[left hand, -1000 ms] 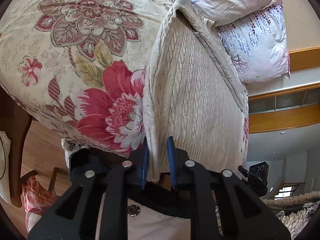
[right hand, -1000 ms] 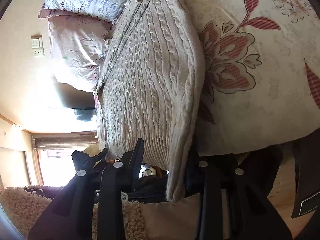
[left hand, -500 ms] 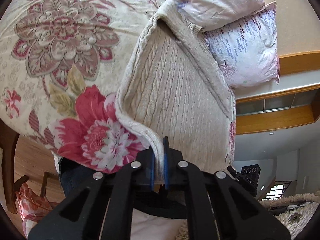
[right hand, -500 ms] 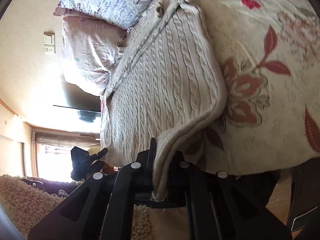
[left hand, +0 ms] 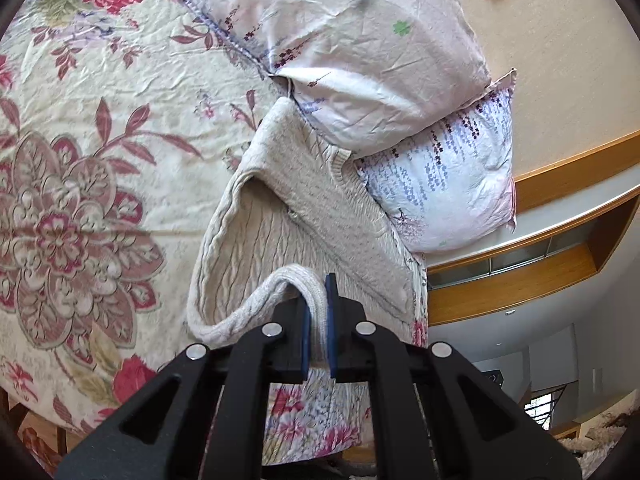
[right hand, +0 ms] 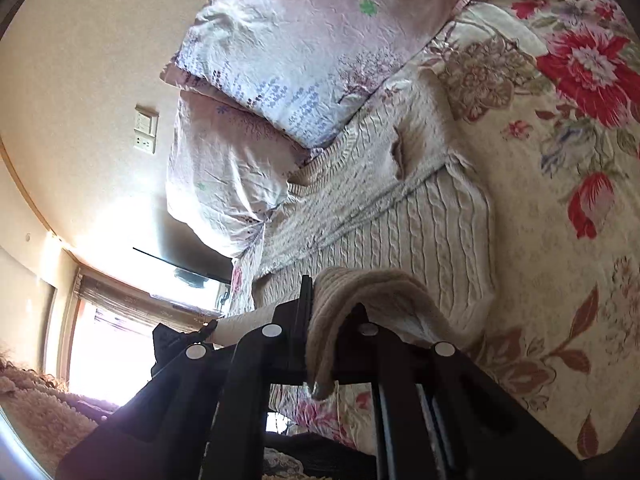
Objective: Fold small clothes
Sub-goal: 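Lay the hem over the collar and open both tools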
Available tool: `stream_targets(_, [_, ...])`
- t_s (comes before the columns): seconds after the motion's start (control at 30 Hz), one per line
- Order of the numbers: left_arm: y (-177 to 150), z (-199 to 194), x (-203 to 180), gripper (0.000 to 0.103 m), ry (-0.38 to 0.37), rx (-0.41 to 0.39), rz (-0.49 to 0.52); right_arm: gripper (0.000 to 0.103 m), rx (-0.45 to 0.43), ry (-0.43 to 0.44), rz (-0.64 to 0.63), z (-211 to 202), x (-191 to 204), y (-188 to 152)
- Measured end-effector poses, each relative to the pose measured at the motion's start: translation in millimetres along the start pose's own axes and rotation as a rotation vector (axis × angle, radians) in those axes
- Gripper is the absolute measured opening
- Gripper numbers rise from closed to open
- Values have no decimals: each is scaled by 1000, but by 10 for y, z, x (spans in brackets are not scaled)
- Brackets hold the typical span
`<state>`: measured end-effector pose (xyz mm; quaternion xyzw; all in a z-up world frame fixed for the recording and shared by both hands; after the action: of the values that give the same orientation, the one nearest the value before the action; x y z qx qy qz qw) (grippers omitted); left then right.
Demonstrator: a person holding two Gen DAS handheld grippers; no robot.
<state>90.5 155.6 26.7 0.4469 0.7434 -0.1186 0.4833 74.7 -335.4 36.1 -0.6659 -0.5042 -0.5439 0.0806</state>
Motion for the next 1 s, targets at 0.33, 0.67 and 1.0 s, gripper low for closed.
stream_targets(0.33, [733, 473, -375, 6, -35, -110, 71, 8, -148, -2, -45, 454, 108, 750])
stream_targets(0.67, [1076, 1008, -449, 6, -45, -126, 7, 8, -168, -14, 1, 893, -5, 1162])
stream_targets(1.0, [1337, 1564, -85, 6, 68, -98, -104, 8, -132, -158, 159, 1333, -657, 1360])
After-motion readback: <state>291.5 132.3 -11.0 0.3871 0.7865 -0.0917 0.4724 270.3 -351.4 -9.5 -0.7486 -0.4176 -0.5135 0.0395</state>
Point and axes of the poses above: each gripper's, at about its wrist camera, not at the fingertips, and z roughly the way its jaws point, x to its left, y to its top, the point moved 4 cm from there along z, roughly the way its jaws point, and after that the axes turned 4 degrees about -z, right-handed, at the moved point
